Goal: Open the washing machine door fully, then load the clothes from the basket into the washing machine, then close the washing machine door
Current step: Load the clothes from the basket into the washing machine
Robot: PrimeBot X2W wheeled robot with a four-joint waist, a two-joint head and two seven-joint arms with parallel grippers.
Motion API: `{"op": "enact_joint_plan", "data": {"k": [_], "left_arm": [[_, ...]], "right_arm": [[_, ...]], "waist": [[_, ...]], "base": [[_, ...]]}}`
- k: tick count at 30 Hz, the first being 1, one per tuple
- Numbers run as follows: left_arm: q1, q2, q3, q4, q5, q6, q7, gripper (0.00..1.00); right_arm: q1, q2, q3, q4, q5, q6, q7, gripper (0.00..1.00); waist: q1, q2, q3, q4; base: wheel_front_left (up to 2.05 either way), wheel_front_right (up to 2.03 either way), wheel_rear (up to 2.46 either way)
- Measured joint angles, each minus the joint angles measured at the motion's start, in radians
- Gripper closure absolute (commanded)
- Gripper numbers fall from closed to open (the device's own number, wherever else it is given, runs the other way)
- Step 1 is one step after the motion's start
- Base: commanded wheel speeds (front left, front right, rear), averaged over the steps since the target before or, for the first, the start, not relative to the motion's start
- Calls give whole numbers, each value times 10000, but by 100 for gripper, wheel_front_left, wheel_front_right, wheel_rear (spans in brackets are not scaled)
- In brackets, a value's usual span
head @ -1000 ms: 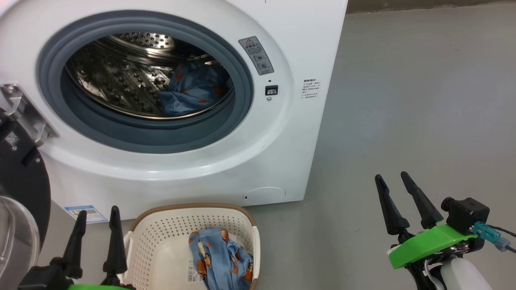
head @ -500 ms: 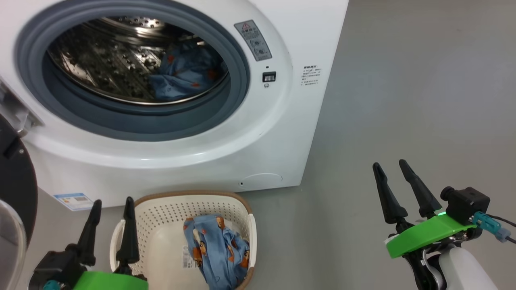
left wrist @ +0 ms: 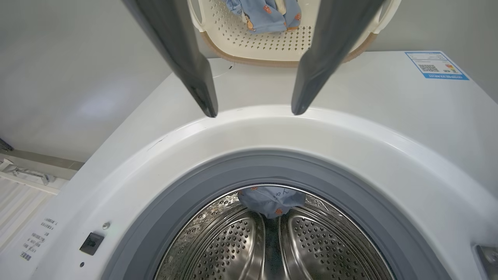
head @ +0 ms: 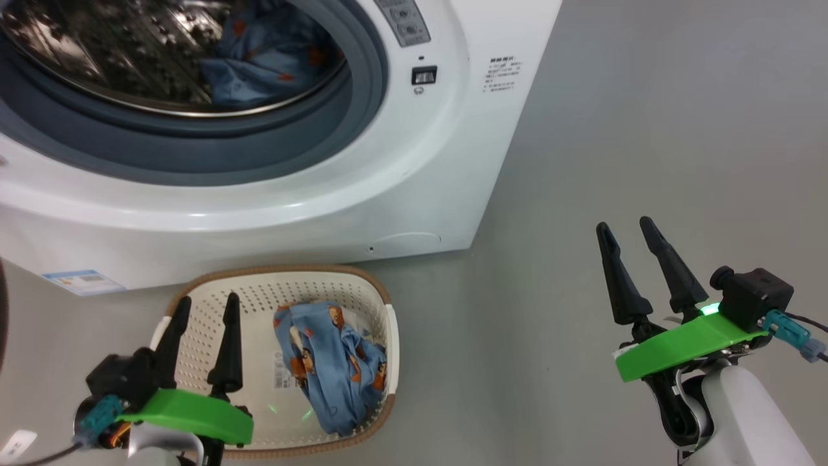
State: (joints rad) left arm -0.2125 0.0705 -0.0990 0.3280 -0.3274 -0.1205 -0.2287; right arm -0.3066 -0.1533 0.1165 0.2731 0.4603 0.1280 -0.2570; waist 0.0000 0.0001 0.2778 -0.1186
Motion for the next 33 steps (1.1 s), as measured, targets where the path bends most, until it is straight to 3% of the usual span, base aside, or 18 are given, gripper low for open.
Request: {"op": "enact_joint_plan", "data": {"k": [33], "left_arm": [[-4869, 815, -3358, 6516, -3127, -69, 424, 0]], "right_arm": [[-1517, 535, -77, -853, -207, -2, 0, 0]], "waist": [[0, 0, 3789, -1026]], "base": [[0, 0, 0]]}}
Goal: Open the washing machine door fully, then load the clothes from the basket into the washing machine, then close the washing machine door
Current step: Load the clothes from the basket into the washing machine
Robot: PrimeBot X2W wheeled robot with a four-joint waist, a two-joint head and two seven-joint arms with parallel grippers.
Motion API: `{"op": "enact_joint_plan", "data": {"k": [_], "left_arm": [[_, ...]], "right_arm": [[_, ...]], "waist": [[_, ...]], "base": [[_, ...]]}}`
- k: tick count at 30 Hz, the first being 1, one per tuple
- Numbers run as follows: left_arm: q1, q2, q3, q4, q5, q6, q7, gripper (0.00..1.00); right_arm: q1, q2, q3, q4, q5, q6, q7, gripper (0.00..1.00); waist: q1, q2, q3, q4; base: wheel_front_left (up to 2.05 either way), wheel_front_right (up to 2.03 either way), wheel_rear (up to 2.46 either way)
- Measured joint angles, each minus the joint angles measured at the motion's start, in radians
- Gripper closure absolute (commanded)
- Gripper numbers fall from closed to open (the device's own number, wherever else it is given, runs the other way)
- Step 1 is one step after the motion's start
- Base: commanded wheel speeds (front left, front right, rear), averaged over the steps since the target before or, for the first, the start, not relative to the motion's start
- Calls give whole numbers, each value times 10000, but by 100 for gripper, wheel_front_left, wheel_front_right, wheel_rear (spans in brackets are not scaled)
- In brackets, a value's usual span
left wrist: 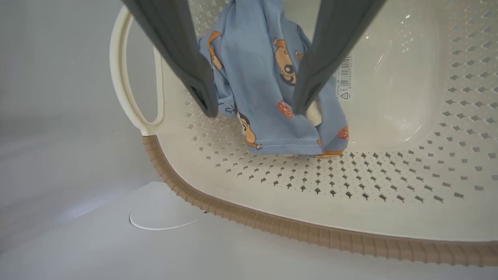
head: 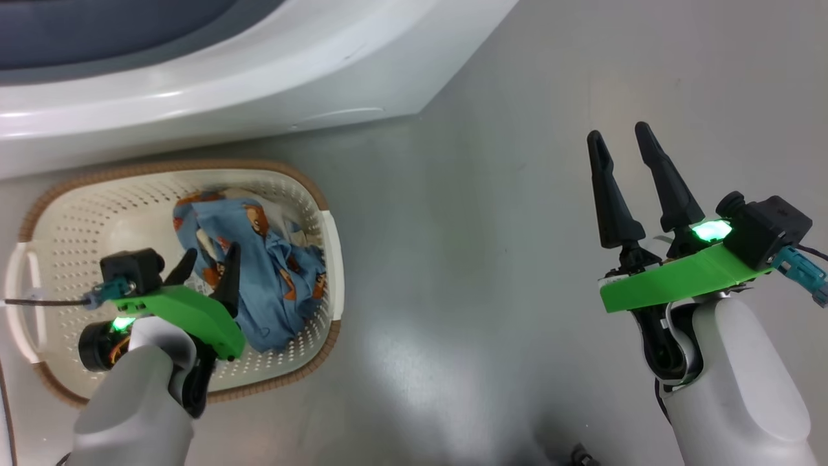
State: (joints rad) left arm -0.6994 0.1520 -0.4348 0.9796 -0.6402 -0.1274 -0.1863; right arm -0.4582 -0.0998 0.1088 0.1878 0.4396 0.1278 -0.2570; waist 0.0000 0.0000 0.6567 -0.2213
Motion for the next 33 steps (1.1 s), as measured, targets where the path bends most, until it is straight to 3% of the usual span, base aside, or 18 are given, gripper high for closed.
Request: {"op": "enact_joint_plan", "data": {"k": [21, 33], "left_arm": [[-1655, 669, -1340, 1639, -2113, 0, 1785, 0], [-2446, 965, -2079, 2240, -2339, 0, 2592, 0]], "right_arm": [[-425, 322, 123, -278, -2, 2, 0, 0], [-574, 389, 270, -399, -2, 2, 0, 0]], "waist": [[0, 0, 1737, -702], [0, 0, 2545, -968]], "base": [[0, 0, 0], [0, 0, 0]]}}
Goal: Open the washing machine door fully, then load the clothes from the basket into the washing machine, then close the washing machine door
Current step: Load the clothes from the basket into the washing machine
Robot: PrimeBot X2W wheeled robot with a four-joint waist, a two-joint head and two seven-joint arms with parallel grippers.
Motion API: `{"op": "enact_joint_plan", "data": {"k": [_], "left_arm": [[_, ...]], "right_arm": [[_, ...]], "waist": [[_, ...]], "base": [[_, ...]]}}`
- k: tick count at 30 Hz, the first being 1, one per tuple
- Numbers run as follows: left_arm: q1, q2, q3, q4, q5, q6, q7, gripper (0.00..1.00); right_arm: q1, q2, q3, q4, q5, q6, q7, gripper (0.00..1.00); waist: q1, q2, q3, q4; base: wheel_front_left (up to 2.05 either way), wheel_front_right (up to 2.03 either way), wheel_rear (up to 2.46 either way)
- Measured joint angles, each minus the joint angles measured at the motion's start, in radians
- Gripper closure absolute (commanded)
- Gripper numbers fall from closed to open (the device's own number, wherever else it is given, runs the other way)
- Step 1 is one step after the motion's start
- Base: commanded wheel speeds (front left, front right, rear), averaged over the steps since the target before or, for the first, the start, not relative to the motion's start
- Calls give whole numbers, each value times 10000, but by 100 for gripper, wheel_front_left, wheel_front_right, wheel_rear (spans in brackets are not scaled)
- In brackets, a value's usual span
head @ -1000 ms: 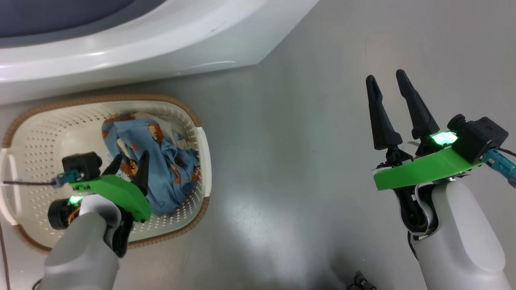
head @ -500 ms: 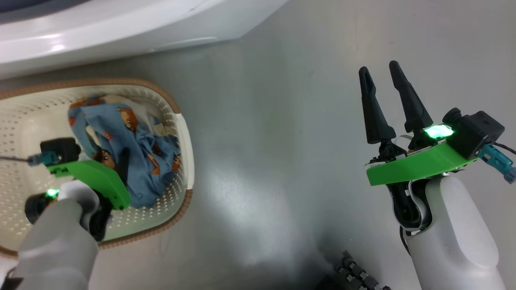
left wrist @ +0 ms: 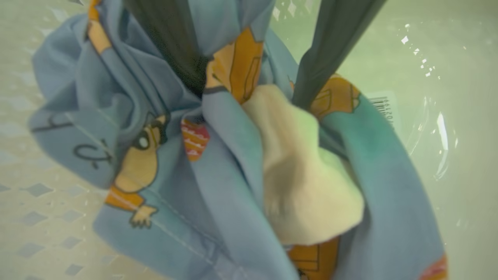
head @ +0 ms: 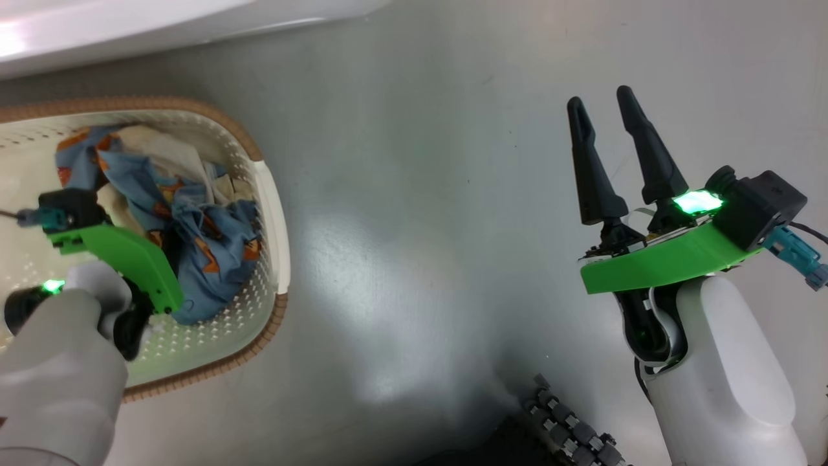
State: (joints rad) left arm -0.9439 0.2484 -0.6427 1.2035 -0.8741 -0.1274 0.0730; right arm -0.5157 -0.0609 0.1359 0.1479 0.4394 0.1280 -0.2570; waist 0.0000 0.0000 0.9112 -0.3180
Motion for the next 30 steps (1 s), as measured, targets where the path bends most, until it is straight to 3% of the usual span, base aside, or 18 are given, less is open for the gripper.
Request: {"op": "enact_joint_plan", "data": {"k": [12, 13, 14, 15, 16, 30], "left_arm": [[-622, -10, -523, 564, 102, 0, 403, 0], [-653, -10, -537, 585, 100, 0, 403, 6], [-666, -12, -564, 587, 94, 0, 407, 54], [-668, -12, -602, 589, 86, 0, 420, 92], [-668, -10, -627, 589, 82, 0, 441, 100], [-154, -52, -744, -94, -675, 0, -516, 100]], "right_arm": [[-2, 54, 127, 2, 0, 0, 0, 0], [-2, 56, 128, 4, 0, 0, 0, 0], [-3, 58, 132, 8, 0, 0, 0, 0], [-3, 58, 138, 17, 0, 0, 0, 0], [-3, 58, 150, 33, 0, 0, 0, 0], [-204, 65, 257, 297, 19, 0, 0, 0]], "waist": [[0, 0, 158, -124], [0, 0, 155, -132], [0, 0, 153, -139], [0, 0, 151, -147], [-1, 0, 148, -157], [0, 0, -546, 1]], "base": [[0, 0, 0], [0, 0, 0], [0, 0, 0], [0, 0, 0], [0, 0, 0], [0, 0, 0]]}}
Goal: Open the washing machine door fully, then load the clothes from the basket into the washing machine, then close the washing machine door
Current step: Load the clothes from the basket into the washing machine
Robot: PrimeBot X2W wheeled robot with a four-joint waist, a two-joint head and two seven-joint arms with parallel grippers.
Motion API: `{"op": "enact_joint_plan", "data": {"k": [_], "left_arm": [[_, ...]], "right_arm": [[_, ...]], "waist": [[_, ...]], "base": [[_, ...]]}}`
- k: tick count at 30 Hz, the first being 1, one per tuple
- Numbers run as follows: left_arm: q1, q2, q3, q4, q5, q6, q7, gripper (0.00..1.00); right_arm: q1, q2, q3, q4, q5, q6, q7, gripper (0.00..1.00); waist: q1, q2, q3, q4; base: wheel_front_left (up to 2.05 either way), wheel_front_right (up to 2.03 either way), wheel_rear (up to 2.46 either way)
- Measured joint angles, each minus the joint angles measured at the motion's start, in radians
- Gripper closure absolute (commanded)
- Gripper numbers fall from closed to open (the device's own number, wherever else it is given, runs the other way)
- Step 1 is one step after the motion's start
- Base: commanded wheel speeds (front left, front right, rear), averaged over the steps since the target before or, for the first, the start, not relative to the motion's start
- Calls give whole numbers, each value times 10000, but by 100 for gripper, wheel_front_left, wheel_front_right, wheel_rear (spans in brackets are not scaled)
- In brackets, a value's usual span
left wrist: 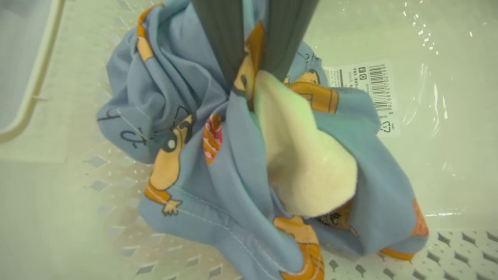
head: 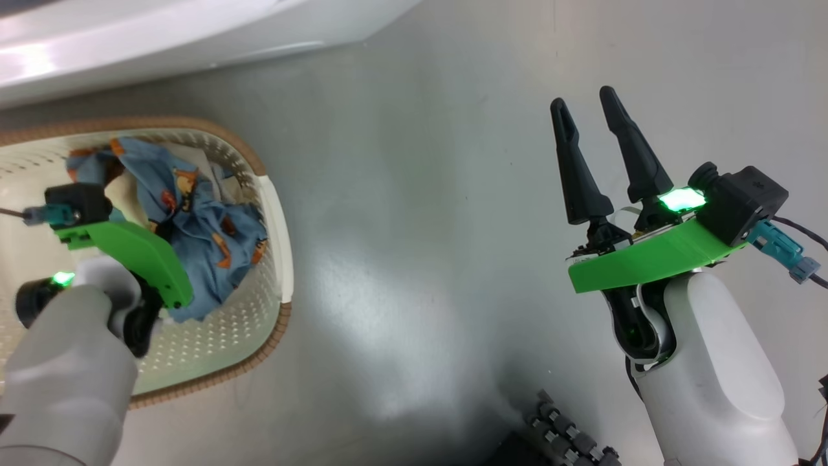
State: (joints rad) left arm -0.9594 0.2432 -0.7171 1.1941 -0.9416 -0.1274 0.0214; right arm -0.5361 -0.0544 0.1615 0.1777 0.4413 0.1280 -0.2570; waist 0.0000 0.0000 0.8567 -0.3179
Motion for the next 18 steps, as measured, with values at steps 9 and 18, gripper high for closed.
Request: {"op": "enact_joint_plan", "data": {"k": [9, 18], "left_arm": [[673, 48, -644, -874, -476, 0, -669, 100], [1735, 165, -1331, -1651, -1041, 0, -1338, 100]], "right_arm": [[5, 0, -6, 236, 27, 0, 0, 0], [297, -46, -12, 635, 27, 0, 0, 0]], "waist": [[0, 0, -811, 255], [0, 0, -2043, 488]], "base": [[0, 0, 0], [0, 0, 0]]}}
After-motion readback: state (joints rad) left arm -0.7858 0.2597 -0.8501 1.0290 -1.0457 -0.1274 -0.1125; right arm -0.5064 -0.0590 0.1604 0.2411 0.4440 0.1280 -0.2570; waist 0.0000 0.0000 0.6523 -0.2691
